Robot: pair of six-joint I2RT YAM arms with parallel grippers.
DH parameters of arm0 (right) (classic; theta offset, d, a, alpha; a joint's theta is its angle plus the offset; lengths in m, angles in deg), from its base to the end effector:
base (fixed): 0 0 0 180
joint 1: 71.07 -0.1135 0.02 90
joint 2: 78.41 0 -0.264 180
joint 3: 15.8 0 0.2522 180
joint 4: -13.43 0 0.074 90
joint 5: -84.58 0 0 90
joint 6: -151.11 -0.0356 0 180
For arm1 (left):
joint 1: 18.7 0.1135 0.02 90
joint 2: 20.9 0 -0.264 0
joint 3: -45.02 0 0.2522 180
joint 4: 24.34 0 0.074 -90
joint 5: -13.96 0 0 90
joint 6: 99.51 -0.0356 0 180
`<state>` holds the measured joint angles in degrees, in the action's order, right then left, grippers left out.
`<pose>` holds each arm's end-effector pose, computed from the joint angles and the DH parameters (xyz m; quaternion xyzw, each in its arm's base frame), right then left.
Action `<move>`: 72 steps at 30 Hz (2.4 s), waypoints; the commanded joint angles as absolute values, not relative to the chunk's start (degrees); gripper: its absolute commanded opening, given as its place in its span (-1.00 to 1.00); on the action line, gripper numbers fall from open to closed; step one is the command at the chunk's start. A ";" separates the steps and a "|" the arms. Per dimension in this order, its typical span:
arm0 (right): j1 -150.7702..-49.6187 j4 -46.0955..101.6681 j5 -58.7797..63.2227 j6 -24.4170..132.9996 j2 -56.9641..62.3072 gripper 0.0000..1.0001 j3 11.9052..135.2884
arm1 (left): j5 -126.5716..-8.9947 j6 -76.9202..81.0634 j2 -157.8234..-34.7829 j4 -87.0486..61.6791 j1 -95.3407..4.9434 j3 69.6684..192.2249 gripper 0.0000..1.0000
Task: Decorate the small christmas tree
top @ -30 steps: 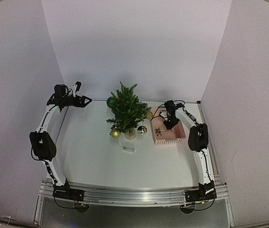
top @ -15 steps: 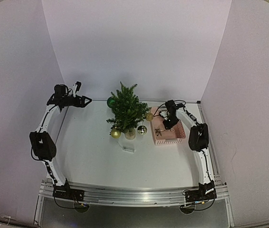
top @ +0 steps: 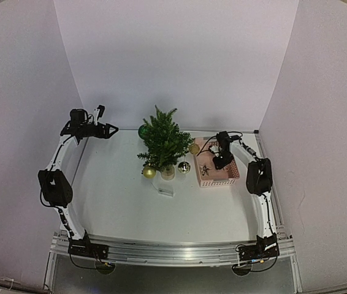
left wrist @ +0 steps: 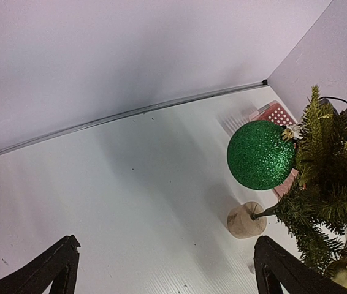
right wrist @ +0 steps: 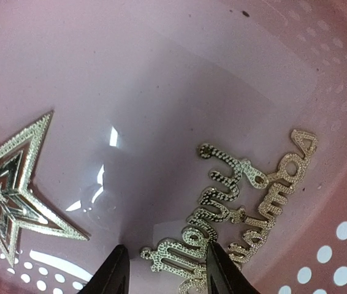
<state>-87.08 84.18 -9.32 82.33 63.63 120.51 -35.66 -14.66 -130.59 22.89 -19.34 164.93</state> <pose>0.4858 0.1369 0.1442 -0.3130 0.9418 -0.0391 0.1160 0.4376 -0.0280 0.3459 0.1962 0.8311 -0.2922 0.4305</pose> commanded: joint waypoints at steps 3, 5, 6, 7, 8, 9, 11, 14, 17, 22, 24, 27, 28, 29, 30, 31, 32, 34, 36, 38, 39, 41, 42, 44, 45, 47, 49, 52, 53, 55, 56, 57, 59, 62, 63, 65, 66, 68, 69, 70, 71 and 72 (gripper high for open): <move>-86.85 87.08 -12.28 80.71 63.88 -0.16 117.32 | -34.61 -14.75 -129.89 21.10 -18.97 166.36 0.99; -86.87 87.09 -12.80 79.57 64.73 -0.26 117.75 | -34.60 -14.47 -129.97 20.79 -18.97 166.28 0.99; -86.85 87.05 -12.47 78.69 65.22 -0.34 117.85 | -34.64 -14.41 -129.92 20.73 -18.98 166.26 0.98; -86.83 87.05 -12.02 77.92 65.70 -0.40 117.91 | -34.65 -14.36 -129.83 20.72 -18.97 166.24 0.99; -86.85 87.07 -11.71 76.97 66.15 -0.44 118.18 | -34.65 -14.35 -129.74 20.71 -18.96 166.21 0.99; -86.83 87.05 -11.63 75.76 66.51 -0.49 118.51 | -34.68 -14.38 -129.67 20.80 -18.96 166.19 0.99; -86.86 87.06 -11.95 73.59 67.18 -0.57 119.30 | -34.73 -14.49 -129.68 20.87 -18.97 166.18 0.98; -86.84 87.12 -12.09 71.55 67.10 -0.59 120.21 | -34.77 -14.60 -129.63 20.88 -18.97 166.27 0.99; -86.81 87.07 -11.74 69.92 66.24 -0.63 121.56 | -34.69 -14.61 -129.72 20.84 -18.97 166.33 0.99; -86.84 87.09 -10.04 67.82 64.41 -0.71 124.24 | -34.50 -14.34 -129.85 20.50 -18.96 166.36 0.98; -86.85 87.06 -9.22 66.95 63.79 -0.72 125.24 | -34.47 -14.34 -129.76 20.45 -18.97 166.36 0.98; -86.78 87.05 -8.23 65.98 63.03 -0.73 126.66 | -34.47 -14.40 -129.77 20.53 -18.97 166.37 0.99; -86.78 87.07 -7.97 65.73 62.82 -0.73 127.09 | -34.47 -14.43 -129.75 20.53 -18.97 166.35 0.99; -86.76 87.09 -7.74 65.48 62.62 -0.73 127.51 | -34.47 -14.44 -129.69 20.53 -18.97 166.33 0.99; -86.77 87.06 -7.62 65.35 62.47 -0.74 127.73 | -34.47 -14.45 -129.69 20.52 -18.96 166.30 0.99; -86.74 87.06 -7.59 65.33 62.34 -0.74 127.84 | -34.45 -14.43 -129.65 20.53 -18.97 166.22 0.99; -86.72 87.08 -7.91 65.29 62.30 -0.74 127.83 | -34.46 -14.43 -129.61 20.50 -18.96 166.19 0.99; -86.58 87.28 -10.00 64.54 62.44 -0.70 127.57 | -34.46 -14.51 -129.49 20.44 -18.96 166.03 0.99; -86.02 87.41 -10.55 62.14 62.86 -0.65 127.65 | -34.47 -14.50 -129.50 20.36 -18.96 165.98 0.99; -85.28 87.41 -10.88 57.47 63.54 -0.57 128.08 | -34.40 -14.44 -129.46 20.36 -18.99 165.95 0.99; -85.11 87.36 -10.70 55.16 63.99 -0.51 128.23 | -34.39 -14.44 -129.51 20.27 -18.97 165.90 0.98; -85.04 87.27 -9.56 52.38 65.06 -0.34 128.91 | -34.32 -14.23 -129.50 20.04 -18.99 165.76 0.99; -85.04 87.30 -8.89 51.29 65.84 -0.29 129.44 | -34.27 -14.09 -129.50 19.92 -18.97 165.75 0.99; -85.04 87.25 -8.47 50.10 67.27 -0.27 130.38 | -34.06 -13.94 -129.58 19.78 -18.97 165.74 0.98; -85.11 87.23 -8.55 50.00 67.97 -0.28 130.86 | -34.04 -13.91 -129.59 19.74 -18.98 165.75 0.99; -85.13 87.31 -9.07 50.05 68.70 -0.32 131.21 | -34.04 -13.90 -129.58 19.70 -18.96 165.79 0.98; -85.16 87.25 -9.24 50.29 69.12 -0.34 131.25 | -34.12 -13.90 -129.55 19.73 -18.96 165.73 0.99; -85.50 87.35 -9.42 50.77 69.52 -0.35 130.99 | -34.02 -13.87 -129.47 19.56 -18.96 165.57 0.99; -85.57 87.37 -10.03 50.83 69.61 -0.35 130.74 | -34.00 -13.82 -129.47 19.49 -18.96 165.57 0.99; -85.75 87.41 -11.06 50.97 69.69 -0.35 129.96 | -33.98 -13.76 -129.51 19.44 -18.98 165.61 0.99; -85.90 87.43 -11.39 51.14 69.68 -0.35 129.59 | -33.95 -13.75 -129.48 19.47 -18.98 165.68 0.99; -86.19 87.47 -11.68 51.39 69.59 -0.36 129.19 | -33.94 -13.81 -129.48 19.51 -18.97 165.76 0.99; -86.89 87.45 -13.14 52.11 69.01 -0.36 128.63 | -33.94 -14.05 -129.59 19.74 -18.96 165.98 0.98; -87.77 87.42 -14.73 52.83 67.60 -0.35 128.88 | -33.75 -14.08 -129.72 19.91 -18.97 166.20 0.99; -87.82 87.46 -14.78 52.70 67.05 -0.35 129.00 | -33.67 -14.08 -129.79 19.92 -18.96 166.25 0.99; -87.80 87.58 -15.26 52.23 66.25 -0.36 128.84 | -33.55 -13.96 -129.95 19.81 -18.32 166.41 0.98; -87.83 87.61 -15.49 51.85 65.83 -0.37 128.62 | -33.49 -13.90 -129.95 19.73 -17.71 166.48 0.98; -87.85 87.59 -15.64 51.16 65.12 -0.38 128.20 | -33.42 -13.82 -129.93 19.64 -17.65 166.50 0.98; -87.85 87.64 -15.81 50.96 64.95 -0.39 128.20 | -33.42 -13.84 -129.93 19.64 -17.64 166.51 0.98; -87.83 87.69 -16.00 50.78 64.82 -0.40 128.28 | -33.40 -13.88 -129.94 19.67 -17.65 166.48 0.98; -87.79 87.74 -16.14 50.66 64.72 -0.40 128.37 | -33.38 -13.90 -129.96 19.71 -17.65 166.44 0.99; -87.81 87.82 -16.25 50.63 64.63 -0.40 128.46 | -33.39 -13.88 -129.93 19.73 -17.66 166.39 0.98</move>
